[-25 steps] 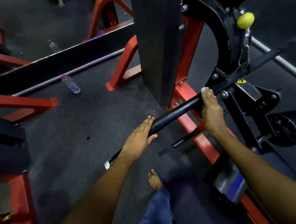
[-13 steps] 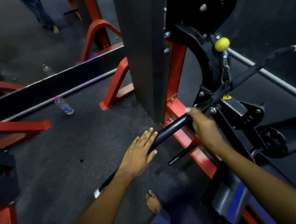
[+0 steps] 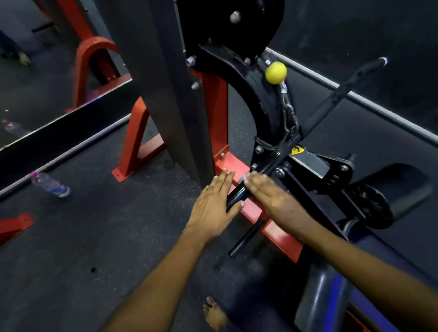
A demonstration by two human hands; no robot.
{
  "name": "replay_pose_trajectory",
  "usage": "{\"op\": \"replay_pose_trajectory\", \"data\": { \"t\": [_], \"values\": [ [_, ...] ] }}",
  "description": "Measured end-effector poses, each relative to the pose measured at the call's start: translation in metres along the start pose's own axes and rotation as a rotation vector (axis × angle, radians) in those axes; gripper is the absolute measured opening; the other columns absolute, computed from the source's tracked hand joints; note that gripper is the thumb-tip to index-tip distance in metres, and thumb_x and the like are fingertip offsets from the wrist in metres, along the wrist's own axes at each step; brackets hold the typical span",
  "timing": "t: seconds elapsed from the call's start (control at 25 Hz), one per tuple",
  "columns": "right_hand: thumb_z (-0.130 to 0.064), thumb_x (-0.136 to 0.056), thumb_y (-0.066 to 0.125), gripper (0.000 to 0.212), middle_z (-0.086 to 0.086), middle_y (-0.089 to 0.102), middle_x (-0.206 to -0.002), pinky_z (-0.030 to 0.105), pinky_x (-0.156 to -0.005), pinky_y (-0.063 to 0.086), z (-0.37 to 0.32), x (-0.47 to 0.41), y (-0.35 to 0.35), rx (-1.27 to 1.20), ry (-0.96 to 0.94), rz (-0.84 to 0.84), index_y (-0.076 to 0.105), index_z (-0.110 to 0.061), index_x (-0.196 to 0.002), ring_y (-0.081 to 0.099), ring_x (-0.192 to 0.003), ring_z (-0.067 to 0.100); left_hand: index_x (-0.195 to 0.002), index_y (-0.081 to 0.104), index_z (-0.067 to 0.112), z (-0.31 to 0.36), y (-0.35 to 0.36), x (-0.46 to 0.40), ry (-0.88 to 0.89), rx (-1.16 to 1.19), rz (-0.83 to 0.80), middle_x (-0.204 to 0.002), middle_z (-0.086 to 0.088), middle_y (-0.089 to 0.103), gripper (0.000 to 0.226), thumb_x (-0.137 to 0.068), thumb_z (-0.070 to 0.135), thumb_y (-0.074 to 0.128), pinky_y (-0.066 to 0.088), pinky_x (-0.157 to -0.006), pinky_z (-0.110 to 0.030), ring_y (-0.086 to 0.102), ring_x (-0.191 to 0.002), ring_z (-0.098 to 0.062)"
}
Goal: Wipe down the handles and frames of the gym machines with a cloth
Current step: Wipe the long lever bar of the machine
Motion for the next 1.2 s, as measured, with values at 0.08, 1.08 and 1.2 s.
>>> {"op": "replay_pose_trajectory", "data": {
  "t": [0.08, 1.08, 1.2],
  "values": [
    [0.005, -0.086, 0.037, 0.051, 0.016, 0.041, -0.144, 0.037, -0.116, 0.017, 0.018, 0.009, 0.001, 0.044, -0.072, -0.001, 0.044, 0.002, -0.136, 0.033, -0.136, 0.027, -0.153, 0.001, 0.027, 0.002, 0.009, -0.006, 0.039, -0.008, -0.067, -0.161, 0.005, 0.003, 0.079, -0.095, 0.044, 0.052, 0.014, -0.120, -0.035, 0.008, -0.148, -0.017],
    [0.010, -0.086, 0.047, 0.045, 0.018, 0.050, -0.137, 0.045, -0.110, 0.033, 0.088, -0.034, -0.026, -0.038, 0.314, 0.049, 0.051, 0.002, -0.131, 0.039, -0.133, 0.031, -0.145, -0.007, 0.040, 0.004, 0.029, -0.012, 0.076, 0.070, -0.173, -0.161, 0.009, 0.000, 0.068, -0.101, 0.028, 0.043, 0.013, -0.120, -0.032, 0.018, -0.145, -0.011],
    [-0.001, -0.093, 0.038, 0.035, 0.024, 0.057, -0.124, 0.032, -0.113, 0.028, 0.047, -0.028, -0.014, 0.009, 0.213, -0.020, 0.057, 0.008, -0.121, 0.052, -0.121, 0.035, -0.149, -0.004, 0.037, 0.003, 0.028, -0.012, 0.077, 0.072, -0.167, -0.161, 0.009, 0.000, 0.068, -0.101, 0.028, 0.044, 0.012, -0.120, -0.032, 0.016, -0.146, -0.010]
  ]
}}
Point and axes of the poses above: each hand's wrist, its own x-axis away from the middle knuckle, its own y-axis out of the palm, z = x × y, the point moved 6 cm from there along -x, towards the middle knuckle
